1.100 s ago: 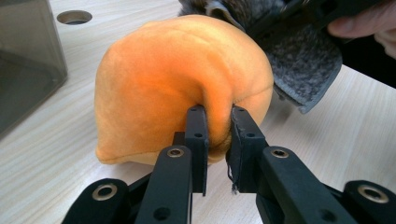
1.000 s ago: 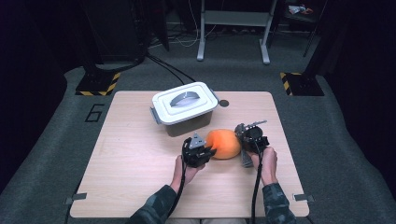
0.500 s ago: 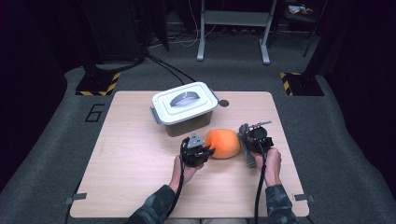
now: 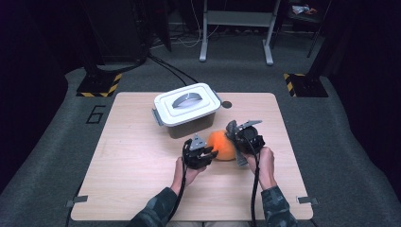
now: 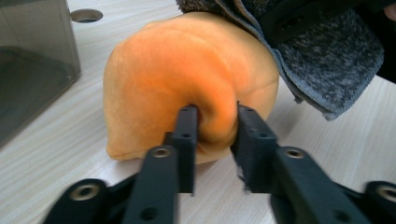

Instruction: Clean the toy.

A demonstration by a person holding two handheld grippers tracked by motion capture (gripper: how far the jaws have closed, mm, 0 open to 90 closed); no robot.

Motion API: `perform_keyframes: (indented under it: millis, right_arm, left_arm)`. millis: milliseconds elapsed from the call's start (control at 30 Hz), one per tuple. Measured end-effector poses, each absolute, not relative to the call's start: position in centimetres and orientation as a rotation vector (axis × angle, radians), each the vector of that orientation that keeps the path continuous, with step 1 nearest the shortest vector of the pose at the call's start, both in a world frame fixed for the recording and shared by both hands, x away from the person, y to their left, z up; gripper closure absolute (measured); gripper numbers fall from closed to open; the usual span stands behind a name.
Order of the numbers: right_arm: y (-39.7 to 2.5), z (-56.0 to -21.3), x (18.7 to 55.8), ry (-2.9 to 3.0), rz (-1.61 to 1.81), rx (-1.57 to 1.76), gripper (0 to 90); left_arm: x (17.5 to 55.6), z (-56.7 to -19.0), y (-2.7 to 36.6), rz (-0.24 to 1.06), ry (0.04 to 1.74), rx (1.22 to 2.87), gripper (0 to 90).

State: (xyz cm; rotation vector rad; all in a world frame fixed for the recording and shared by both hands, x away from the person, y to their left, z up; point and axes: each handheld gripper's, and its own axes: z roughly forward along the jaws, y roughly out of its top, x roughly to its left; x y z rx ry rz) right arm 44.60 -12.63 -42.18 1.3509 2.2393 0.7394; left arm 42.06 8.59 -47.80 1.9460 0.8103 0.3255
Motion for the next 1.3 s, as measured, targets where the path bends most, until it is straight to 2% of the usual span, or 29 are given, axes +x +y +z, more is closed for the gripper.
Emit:
perform_keyframes:
  millis: [33, 100, 200, 300, 400, 533, 600, 867, 1100, 1300]
  right_arm:
    - [-12.7, -42.2, 44.7, 2.236, 0.739, 1.348, 73.5]
    - [-12.7, -42.2, 44.8, 2.237, 0.732, 1.343, 73.5]
    - [-12.6, -42.2, 44.9, 2.233, 0.737, 1.347, 73.5]
    - [-12.4, -42.2, 44.9, 2.235, 0.735, 1.341, 73.6]
    - [-12.4, -42.2, 44.9, 2.232, 0.737, 1.337, 73.5]
    - [-12.7, -42.2, 44.8, 2.223, 0.759, 1.355, 73.5]
    - [-13.0, -42.2, 44.7, 2.212, 0.776, 1.364, 73.5]
    - [-13.6, -41.1, 43.1, 2.18, 0.835, 1.381, 73.4]
    - [-11.5, -38.8, 41.9, 2.217, 0.889, 1.277, 73.3]
    - [-10.1, -39.7, 42.7, 2.247, 0.843, 1.24, 73.0]
  left_arm:
    - [42.0, -47.8, 8.4, 0.356, 0.815, 1.974, 54.7]
    - [41.9, -47.8, 8.3, 0.366, 0.819, 1.98, 48.4]
    - [41.9, -47.9, 7.9, 0.415, 0.822, 1.996, 43.6]
    - [42.0, -48.0, 7.5, 0.456, 0.813, 2.01, 42.7]
    - [42.0, -48.1, 7.2, 0.477, 0.805, 2.012, 49.2]
    - [42.2, -48.4, 7.1, 0.481, 0.799, 2.002, 69.9]
    - [42.3, -48.3, 7.1, 0.476, 0.793, 2.004, 75.6]
    - [42.3, -47.7, 7.4, 0.412, 0.84, 1.947, 78.9]
    - [41.7, -46.0, 7.0, 0.374, 0.828, 1.925, 79.1]
    - [41.9, -46.4, 7.2, 0.335, 0.864, 1.914, 79.0]
